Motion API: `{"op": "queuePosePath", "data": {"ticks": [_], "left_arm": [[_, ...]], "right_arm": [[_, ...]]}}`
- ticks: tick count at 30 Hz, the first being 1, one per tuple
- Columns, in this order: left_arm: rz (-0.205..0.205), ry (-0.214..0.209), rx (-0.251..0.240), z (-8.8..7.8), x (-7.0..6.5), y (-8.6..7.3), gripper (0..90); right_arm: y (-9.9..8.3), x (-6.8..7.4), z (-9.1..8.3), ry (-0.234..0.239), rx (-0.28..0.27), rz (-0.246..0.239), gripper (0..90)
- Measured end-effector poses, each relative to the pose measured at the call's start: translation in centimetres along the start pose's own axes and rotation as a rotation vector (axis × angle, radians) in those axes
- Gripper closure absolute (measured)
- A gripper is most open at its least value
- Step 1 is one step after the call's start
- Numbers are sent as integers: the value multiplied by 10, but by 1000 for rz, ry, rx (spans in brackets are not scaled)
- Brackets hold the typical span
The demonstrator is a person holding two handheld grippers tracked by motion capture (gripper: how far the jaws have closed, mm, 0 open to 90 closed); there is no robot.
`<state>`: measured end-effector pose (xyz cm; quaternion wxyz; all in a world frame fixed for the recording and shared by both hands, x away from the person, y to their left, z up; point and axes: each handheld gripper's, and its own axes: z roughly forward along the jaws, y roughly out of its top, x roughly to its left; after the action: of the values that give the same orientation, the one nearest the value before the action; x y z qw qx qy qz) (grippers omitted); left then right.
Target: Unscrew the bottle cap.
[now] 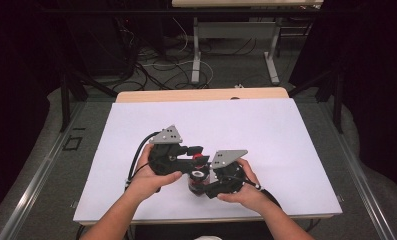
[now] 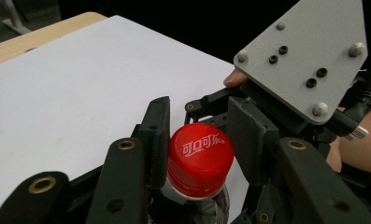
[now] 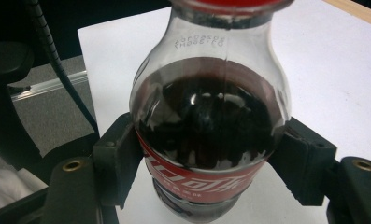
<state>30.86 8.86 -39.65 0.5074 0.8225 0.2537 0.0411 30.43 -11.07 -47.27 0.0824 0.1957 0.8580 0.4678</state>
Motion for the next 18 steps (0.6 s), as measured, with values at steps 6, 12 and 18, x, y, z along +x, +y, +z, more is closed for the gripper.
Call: {"op": "queuePosePath", "data": {"ticks": [6,12,18], "left_arm": [[-44,145,-24,4,-13,1,616],[-30,122,-40,5,-14,3,504],[16,62,-7,-6,-8,6,479]], "right_arm": [[0,0,0,-49,-8,17,303],[0,-3,-3,-47,-15,23,302],[0,-3,-4,-33,-10,13,302]]}}
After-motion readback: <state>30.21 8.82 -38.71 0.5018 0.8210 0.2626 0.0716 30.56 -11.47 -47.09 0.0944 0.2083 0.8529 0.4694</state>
